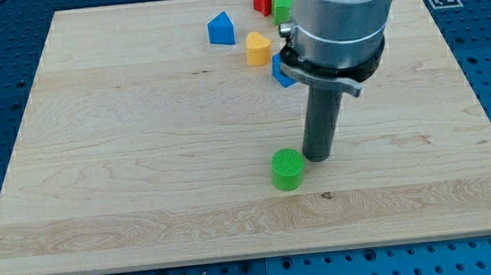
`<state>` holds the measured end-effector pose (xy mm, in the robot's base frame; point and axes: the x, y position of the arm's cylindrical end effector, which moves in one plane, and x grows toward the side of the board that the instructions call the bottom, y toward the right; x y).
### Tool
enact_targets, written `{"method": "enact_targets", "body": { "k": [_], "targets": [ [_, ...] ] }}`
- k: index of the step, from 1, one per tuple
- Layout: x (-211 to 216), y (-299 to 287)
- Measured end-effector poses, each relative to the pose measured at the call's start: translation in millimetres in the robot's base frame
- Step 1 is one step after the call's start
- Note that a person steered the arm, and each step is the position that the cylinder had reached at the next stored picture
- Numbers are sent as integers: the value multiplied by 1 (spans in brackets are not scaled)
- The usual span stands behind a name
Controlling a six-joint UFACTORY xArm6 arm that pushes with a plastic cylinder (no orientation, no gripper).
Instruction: Point your arm at the blue cube
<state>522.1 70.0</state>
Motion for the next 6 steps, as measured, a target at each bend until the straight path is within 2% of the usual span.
{"method": "enact_targets", "body": {
  "k": [2,6],
  "targets": [
    [19,-26],
    [-43,-18]
  ]
}}
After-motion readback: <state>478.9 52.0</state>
